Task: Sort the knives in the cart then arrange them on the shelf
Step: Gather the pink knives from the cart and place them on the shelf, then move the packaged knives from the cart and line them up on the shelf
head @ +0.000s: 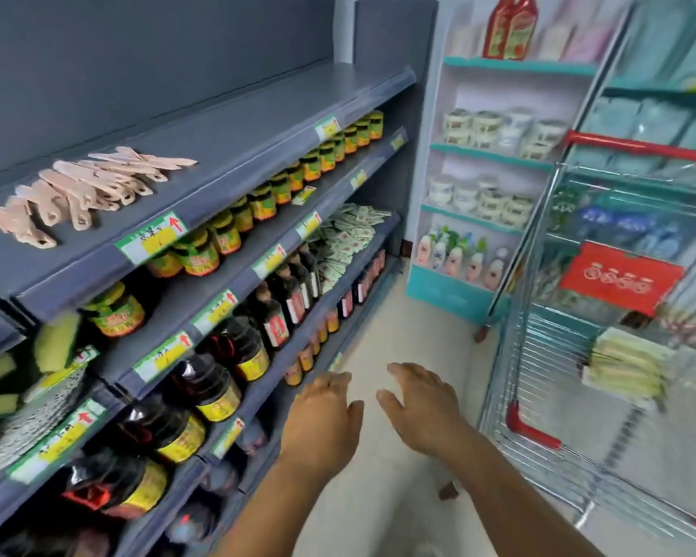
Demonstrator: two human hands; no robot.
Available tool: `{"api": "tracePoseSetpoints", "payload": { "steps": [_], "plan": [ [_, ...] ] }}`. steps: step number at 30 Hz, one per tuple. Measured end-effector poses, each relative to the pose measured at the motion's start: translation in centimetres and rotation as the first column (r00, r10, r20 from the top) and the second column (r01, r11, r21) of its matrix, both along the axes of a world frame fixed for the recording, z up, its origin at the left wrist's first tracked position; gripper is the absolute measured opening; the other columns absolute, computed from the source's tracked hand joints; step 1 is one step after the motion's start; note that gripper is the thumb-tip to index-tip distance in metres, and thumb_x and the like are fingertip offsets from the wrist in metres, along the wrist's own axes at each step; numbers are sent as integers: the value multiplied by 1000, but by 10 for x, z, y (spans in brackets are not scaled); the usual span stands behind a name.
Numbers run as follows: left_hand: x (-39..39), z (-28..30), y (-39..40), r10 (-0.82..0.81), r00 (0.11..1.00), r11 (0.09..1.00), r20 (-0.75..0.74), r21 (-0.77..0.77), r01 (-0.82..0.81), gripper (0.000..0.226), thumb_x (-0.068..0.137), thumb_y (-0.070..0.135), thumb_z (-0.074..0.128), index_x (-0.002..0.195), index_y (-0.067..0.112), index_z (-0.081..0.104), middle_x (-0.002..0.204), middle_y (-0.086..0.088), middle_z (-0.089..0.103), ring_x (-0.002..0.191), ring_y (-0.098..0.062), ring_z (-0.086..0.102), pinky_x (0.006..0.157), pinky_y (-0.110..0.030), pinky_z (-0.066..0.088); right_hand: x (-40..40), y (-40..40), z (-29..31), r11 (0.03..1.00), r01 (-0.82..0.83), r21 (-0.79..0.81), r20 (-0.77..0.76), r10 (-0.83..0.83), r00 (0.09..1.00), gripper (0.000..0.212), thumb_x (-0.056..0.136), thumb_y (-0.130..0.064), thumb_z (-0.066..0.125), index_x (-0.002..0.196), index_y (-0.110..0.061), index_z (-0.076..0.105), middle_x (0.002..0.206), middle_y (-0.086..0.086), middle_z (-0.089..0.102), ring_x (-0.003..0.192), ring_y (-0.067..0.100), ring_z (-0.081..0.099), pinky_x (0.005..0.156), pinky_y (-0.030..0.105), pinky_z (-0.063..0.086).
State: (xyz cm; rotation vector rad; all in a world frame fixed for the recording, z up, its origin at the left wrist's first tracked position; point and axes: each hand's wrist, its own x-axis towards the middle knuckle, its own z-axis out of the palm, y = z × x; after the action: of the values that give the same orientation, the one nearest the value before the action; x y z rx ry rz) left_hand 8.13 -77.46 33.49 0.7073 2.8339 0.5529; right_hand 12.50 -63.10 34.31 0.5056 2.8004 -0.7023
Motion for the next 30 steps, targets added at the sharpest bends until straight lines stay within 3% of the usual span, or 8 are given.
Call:
{"api": "tracePoseSetpoints", "payload": {
  "steps": [6, 11, 16, 30],
  "plan": [
    [37, -26, 74, -196, 977, 980, 82, -28, 199, 51, 100, 36, 37, 147, 20, 31, 150, 2, 34, 137, -13, 32, 113, -24, 20, 65, 63, -27, 968, 245, -55, 32, -244, 969, 53, 99, -42, 39, 147, -24, 30, 152, -3, 32, 139, 19, 32, 114, 36, 26],
    [68, -40, 155, -302, 945, 951, 128, -22, 307, 50, 99, 35, 39, 146, 20, 33, 148, 3, 37, 134, -14, 36, 110, -23, 23, 113, 132, -43, 909, 408, -82, 37, -407, 913, 48, 97, -40, 43, 142, -24, 38, 146, -2, 41, 132, 21, 41, 109, 37, 32],
    [100, -51, 241, -341, 921, 936, 190, -29, 352, 47, 98, 33, 41, 143, 21, 37, 139, 2, 46, 126, -16, 44, 105, -26, 34, 152, 207, -60, 887, 451, -100, 36, -450, 892, 47, 97, -39, 43, 141, -22, 39, 145, -1, 41, 132, 20, 39, 108, 34, 31],
    [128, -75, 420, -354, 891, 924, 283, -45, 381, 52, 99, 31, 41, 148, 23, 27, 150, -1, 35, 138, -18, 31, 111, -31, 25, 194, 383, -94, 809, 567, -151, 63, -565, 823, 50, 97, -36, 44, 143, -17, 37, 146, 5, 41, 129, 25, 42, 107, 39, 35]
  ]
}}
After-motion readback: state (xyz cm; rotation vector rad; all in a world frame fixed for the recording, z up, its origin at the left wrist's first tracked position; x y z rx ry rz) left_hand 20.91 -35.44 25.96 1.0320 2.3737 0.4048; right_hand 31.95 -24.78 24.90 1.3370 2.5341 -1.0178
